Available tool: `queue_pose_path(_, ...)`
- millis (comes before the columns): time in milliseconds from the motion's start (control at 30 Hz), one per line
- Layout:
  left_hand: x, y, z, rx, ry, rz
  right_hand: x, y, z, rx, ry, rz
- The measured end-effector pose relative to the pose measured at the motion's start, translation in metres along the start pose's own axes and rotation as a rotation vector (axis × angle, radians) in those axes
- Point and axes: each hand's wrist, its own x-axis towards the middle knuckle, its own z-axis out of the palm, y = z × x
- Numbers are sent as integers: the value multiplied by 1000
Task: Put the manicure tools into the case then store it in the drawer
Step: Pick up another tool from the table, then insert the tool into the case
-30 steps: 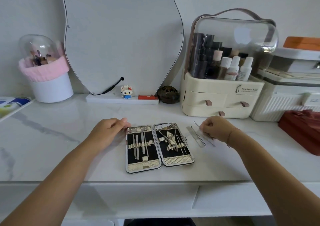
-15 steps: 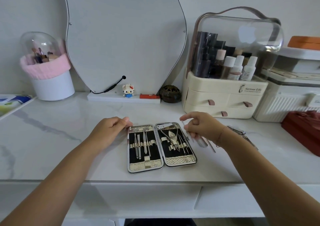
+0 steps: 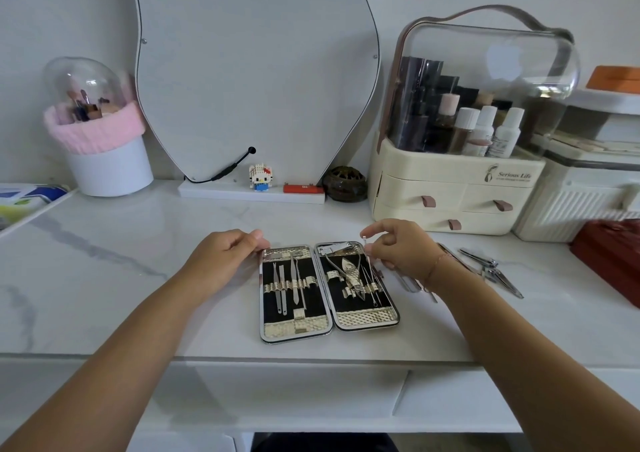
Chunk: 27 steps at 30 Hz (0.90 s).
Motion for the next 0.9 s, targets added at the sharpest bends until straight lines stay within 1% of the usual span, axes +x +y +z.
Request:
queue_pose_path(100,0,0,0,5,0,4,0,-2,0,-18,-47,-5)
queue_pose_path(234,0,0,0,6,-2,1,-2,-2,-2,-162,-68,-35)
queue_pose_path(300,-1,1,0,-2,1,-2,-3,-1,-4,-197,-83,-45)
queue_pose_path(434,-1,1,0,10,1,2,-7,0,-8,-191,-101,-70)
queue_pose_path(501,-1,2,0,7,3,-4,-8,3,-14,-173,-84,-78)
queue_pose_path(567,-1,1,0,5,6,-6,-10,8,-25,-181,-21,-78)
queue_pose_path(634,-1,1,0,11,6,-3,-11,18,-39,-202,70,-45)
queue_pose_path(701,0,0,0,3,6,-3,-13,28,-52,-275,117,15)
queue_pose_path(801,1,-1,0,3,8,1,-17,34,-58,-408,63,132)
queue_pose_path(901,1,-1,0,5,-1,10,-17,35,-55,-455,17,197)
